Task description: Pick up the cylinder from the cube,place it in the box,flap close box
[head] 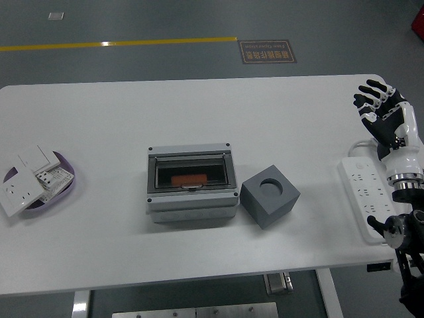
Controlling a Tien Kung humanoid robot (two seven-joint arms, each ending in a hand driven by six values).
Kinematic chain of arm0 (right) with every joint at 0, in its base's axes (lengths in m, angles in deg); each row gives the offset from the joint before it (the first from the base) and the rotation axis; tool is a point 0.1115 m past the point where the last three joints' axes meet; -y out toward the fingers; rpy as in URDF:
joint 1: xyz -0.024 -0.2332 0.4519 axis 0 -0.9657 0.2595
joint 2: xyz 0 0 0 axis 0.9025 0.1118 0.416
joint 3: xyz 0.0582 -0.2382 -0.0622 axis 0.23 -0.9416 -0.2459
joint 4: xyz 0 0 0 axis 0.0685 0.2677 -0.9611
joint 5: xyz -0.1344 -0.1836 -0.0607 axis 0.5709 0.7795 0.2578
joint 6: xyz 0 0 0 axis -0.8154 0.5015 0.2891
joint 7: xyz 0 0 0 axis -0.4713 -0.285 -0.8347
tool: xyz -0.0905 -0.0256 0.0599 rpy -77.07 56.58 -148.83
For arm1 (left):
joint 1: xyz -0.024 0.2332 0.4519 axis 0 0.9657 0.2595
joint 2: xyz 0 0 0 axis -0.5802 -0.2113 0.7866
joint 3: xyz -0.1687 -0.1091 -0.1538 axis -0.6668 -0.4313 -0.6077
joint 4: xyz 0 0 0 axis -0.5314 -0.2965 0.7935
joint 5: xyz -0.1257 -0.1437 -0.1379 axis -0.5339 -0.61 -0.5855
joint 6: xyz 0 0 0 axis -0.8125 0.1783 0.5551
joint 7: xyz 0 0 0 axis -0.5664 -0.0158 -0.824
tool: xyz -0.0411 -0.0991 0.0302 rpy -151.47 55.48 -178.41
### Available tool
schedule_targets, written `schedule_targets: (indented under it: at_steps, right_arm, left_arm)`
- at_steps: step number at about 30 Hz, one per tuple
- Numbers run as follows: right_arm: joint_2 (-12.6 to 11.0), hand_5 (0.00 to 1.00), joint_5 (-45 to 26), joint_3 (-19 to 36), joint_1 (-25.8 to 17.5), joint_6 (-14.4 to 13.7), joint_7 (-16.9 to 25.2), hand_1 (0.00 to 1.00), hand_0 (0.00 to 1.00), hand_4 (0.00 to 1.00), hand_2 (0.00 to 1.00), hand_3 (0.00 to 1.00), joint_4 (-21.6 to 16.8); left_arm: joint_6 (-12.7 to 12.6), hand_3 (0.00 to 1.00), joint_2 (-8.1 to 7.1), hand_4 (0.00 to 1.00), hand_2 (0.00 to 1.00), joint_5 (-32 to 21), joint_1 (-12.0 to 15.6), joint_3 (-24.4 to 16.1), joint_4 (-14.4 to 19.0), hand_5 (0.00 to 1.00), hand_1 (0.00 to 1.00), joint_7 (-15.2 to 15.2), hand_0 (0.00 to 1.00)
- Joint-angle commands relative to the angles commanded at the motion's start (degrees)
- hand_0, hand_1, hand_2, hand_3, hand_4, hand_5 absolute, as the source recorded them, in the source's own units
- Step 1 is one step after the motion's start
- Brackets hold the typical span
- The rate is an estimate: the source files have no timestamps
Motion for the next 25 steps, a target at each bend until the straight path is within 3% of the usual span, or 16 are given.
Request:
schedule_targets:
  at_steps: [25]
  right_arm:
    - [0.0, 0.161, 1.6, 3.5, -1.1, -1.3, -0.3, 0.617, 0.642, 0.73, 0.645, 0.655, -2.6]
  left_arm:
    - [0.2, 0.63, -0.14, 0.711, 0.571, 1.3, -1.3, -0.8, 0.0, 0.303, 0.659, 0.0, 0.633]
